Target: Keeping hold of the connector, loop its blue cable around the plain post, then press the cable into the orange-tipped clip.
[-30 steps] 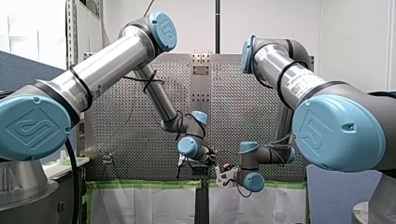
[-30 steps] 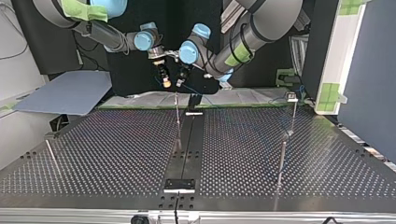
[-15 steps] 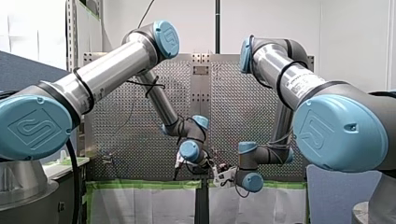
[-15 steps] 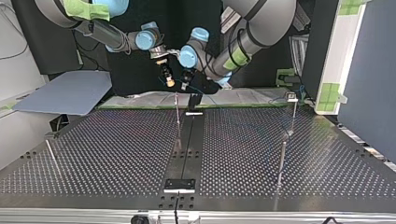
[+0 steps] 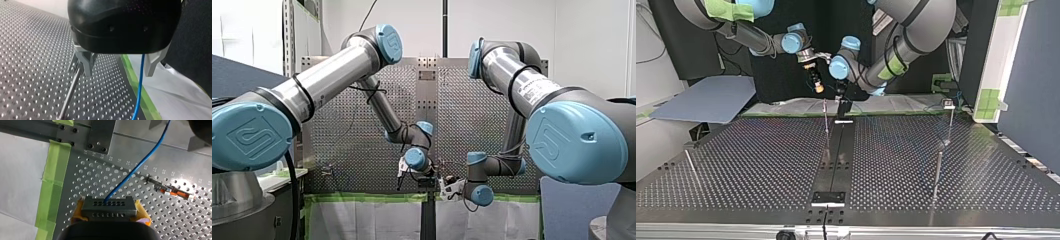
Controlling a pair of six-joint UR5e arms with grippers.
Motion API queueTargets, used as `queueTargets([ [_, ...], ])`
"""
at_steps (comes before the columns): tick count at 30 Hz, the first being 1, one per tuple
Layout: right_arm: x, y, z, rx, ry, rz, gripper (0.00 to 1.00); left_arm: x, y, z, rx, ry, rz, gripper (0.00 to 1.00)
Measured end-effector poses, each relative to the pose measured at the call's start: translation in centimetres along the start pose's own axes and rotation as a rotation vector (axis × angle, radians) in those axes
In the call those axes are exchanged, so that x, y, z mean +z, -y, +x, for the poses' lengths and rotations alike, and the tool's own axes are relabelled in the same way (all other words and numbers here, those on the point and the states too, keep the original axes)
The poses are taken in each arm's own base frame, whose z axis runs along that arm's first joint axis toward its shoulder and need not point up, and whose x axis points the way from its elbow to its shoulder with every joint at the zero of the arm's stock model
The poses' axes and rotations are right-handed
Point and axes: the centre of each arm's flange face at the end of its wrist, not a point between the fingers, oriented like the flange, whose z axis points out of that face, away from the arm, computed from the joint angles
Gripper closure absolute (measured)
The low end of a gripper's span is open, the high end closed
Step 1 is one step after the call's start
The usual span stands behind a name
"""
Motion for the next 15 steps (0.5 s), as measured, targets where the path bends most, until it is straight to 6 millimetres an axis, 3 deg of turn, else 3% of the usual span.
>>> queueTargets([
  [15,0.0,0.0,0.0,0.002,0.001,0.001,1.0,0.7,-2.3,0.4,0.001,-0.053,-0.034,0.0],
])
